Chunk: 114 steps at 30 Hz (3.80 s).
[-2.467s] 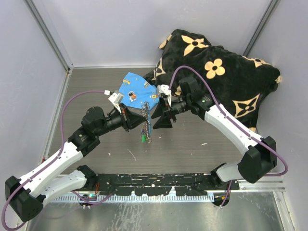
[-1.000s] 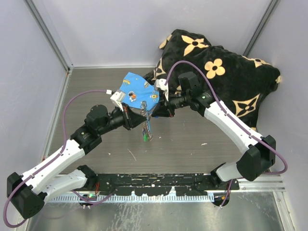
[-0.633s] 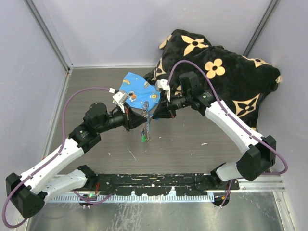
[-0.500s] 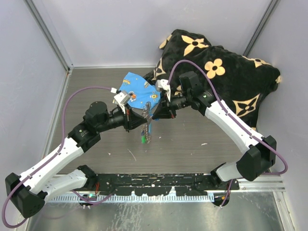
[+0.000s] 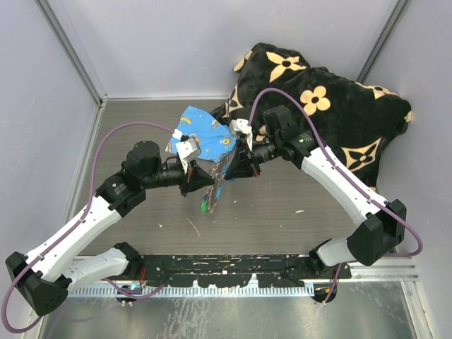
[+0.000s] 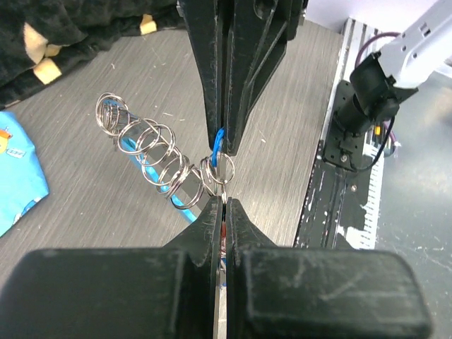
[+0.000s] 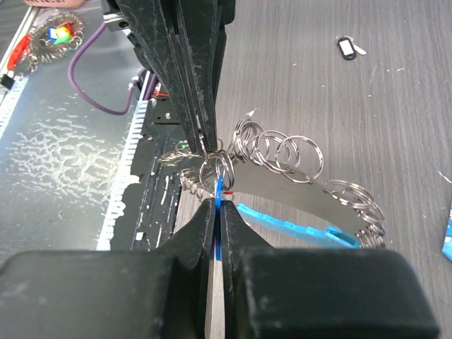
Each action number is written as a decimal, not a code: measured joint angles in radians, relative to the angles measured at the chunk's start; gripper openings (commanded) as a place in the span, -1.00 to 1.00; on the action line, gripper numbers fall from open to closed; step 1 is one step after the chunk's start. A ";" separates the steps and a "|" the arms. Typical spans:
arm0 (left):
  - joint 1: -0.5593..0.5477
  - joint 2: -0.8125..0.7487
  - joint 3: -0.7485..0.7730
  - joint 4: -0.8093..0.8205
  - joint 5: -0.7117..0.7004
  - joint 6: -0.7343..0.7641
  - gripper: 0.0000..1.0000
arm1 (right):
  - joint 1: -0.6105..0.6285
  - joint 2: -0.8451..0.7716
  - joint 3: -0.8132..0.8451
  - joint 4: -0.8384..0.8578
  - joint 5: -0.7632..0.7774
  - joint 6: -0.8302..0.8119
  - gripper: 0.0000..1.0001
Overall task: Remove the keys from the keyring
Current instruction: Remove the key from the keyring.
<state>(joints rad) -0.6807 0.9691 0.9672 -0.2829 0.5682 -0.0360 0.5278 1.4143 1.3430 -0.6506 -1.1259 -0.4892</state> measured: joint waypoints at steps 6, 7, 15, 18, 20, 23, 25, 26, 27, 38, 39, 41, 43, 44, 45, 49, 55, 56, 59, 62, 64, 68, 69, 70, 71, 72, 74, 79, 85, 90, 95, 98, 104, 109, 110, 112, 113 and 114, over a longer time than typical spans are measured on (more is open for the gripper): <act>0.000 0.014 0.035 -0.069 0.063 0.141 -1.00 | 0.001 0.000 0.000 -0.032 -0.039 -0.016 -0.98; 0.000 0.016 0.042 -0.078 0.071 0.159 -1.00 | 0.002 0.000 0.000 -0.032 -0.043 -0.019 -0.98; 0.000 0.040 0.079 -0.143 0.129 0.292 -1.00 | 0.009 0.000 0.000 -0.046 -0.056 -0.029 -0.98; 0.000 0.053 0.107 -0.179 0.140 0.338 -1.00 | 0.009 0.000 0.000 -0.053 -0.058 -0.029 -0.98; 0.000 0.060 0.126 -0.206 0.144 0.365 -1.00 | 0.009 0.000 0.000 -0.057 -0.060 -0.029 -0.98; 0.000 0.070 0.143 -0.240 0.147 0.399 -1.00 | 0.010 0.000 0.000 -0.066 -0.068 -0.029 -0.98; 0.000 0.077 0.152 -0.259 0.148 0.421 -1.00 | 0.011 0.000 0.000 -0.073 -0.070 -0.029 -0.97; 0.000 0.081 0.157 -0.269 0.150 0.430 -1.00 | 0.011 0.000 0.000 -0.076 -0.070 -0.029 -0.97; 0.000 0.084 0.161 -0.277 0.153 0.441 -1.00 | 0.013 0.000 0.000 -0.080 -0.070 -0.029 -0.97; 0.000 0.099 0.185 -0.322 0.171 0.500 -1.00 | 0.014 0.000 0.001 -0.090 -0.081 -0.027 -0.92; 0.000 0.101 0.188 -0.325 0.171 0.502 -1.00 | 0.015 0.000 0.002 -0.090 -0.082 -0.024 -0.92; 0.000 0.104 0.193 -0.331 0.172 0.506 -1.00 | 0.016 0.000 0.002 -0.089 -0.084 -0.014 -0.92; 0.000 0.105 0.194 -0.338 0.172 0.513 -1.00 | 0.019 0.000 0.002 -0.085 -0.085 0.000 -0.94; 0.000 0.106 0.194 -0.341 0.172 0.516 -1.00 | 0.021 0.000 0.002 -0.083 -0.085 0.005 -0.94; -0.001 0.106 0.194 -0.343 0.172 0.520 -1.00 | 0.023 0.000 0.002 -0.081 -0.085 0.012 -0.95; -0.005 0.110 0.196 -0.348 0.172 0.525 -1.00 | 0.025 0.000 0.002 -0.076 -0.084 0.034 -0.97; -0.007 0.114 0.198 -0.354 0.172 0.540 -1.00 | 0.025 0.000 0.002 -0.076 -0.065 0.052 -0.98; -0.007 0.114 0.199 -0.357 0.172 0.547 -1.00 | 0.024 0.000 0.002 -0.076 -0.061 0.052 -0.98; -0.007 0.113 0.200 -0.358 0.172 0.558 -1.00 | 0.021 0.000 0.002 -0.077 -0.053 0.053 -0.97; -0.007 0.113 0.200 -0.358 0.171 0.570 -1.00 | 0.019 0.000 0.002 -0.078 -0.054 0.053 -0.97; -0.007 0.113 0.200 -0.358 0.170 0.575 -1.00 | 0.019 0.000 0.002 -0.077 -0.060 0.056 -0.96; -0.011 0.113 0.200 -0.358 0.170 0.576 -1.00 | 0.023 0.000 0.002 -0.061 -0.071 0.090 -0.91; -0.013 0.113 0.200 -0.359 0.170 0.576 -1.00 | 0.026 0.000 0.002 -0.055 -0.073 0.101 -0.91; -0.014 0.113 0.201 -0.361 0.169 0.576 -1.00 | 0.030 0.001 0.002 -0.047 -0.073 0.112 -0.91; -0.018 0.113 0.203 -0.365 0.169 0.576 -1.00 | 0.034 0.002 0.002 -0.039 -0.073 0.125 -0.91; -0.020 0.113 0.206 -0.372 0.168 0.577 -1.00 | 0.038 0.004 0.002 -0.034 -0.073 0.134 -0.91; -0.021 0.114 0.209 -0.385 0.162 0.580 -1.00 | 0.041 0.008 0.002 -0.030 -0.070 0.148 -0.90; -0.023 0.117 0.211 -0.388 0.154 0.602 -1.00 | 0.034 0.022 0.039 -0.095 -0.008 0.102 -0.90; -0.024 0.122 0.227 -0.379 0.157 0.628 -1.00 | 0.033 0.026 0.120 -0.213 0.064 -0.008 -0.81; -0.027 0.137 0.242 -0.389 0.173 0.629 -1.00 | 0.048 0.048 0.178 -0.283 0.077 -0.079 -0.79; -0.033 0.159 0.242 -0.421 0.187 0.629 -1.00 | 0.089 0.085 0.225 -0.349 0.109 -0.130 -0.74; -0.034 0.167 0.242 -0.429 0.190 0.629 -1.00 | 0.100 0.109 0.259 -0.392 0.132 -0.159 -0.67; -0.039 0.170 0.238 -0.445 0.196 0.628 -1.00 | 0.101 0.124 0.322 -0.446 0.160 -0.216 -0.66; -0.039 0.170 0.233 -0.448 0.201 0.628 -1.00 | 0.101 0.133 0.356 -0.473 0.173 -0.245 -0.83; -0.039 0.170 0.232 -0.447 0.201 0.627 -1.00 | 0.101 0.135 0.356 -0.478 0.174 -0.248 -0.86; -0.039 0.170 0.227 -0.444 0.201 0.624 -1.00 | 0.101 0.142 0.356 -0.489 0.176 -0.254 -0.89; -0.039 0.170 0.223 -0.441 0.202 0.623 -1.00 | 0.102 0.145 0.356 -0.493 0.178 -0.257 -0.90; -0.039 0.170 0.218 -0.438 0.204 0.621 -1.00 | 0.102 0.148 0.356 -0.496 0.182 -0.259 -0.90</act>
<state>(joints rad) -0.7200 1.1389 1.1854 -0.7212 0.7719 0.5846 0.6296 1.5627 1.6985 -1.1469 -0.9443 -0.7486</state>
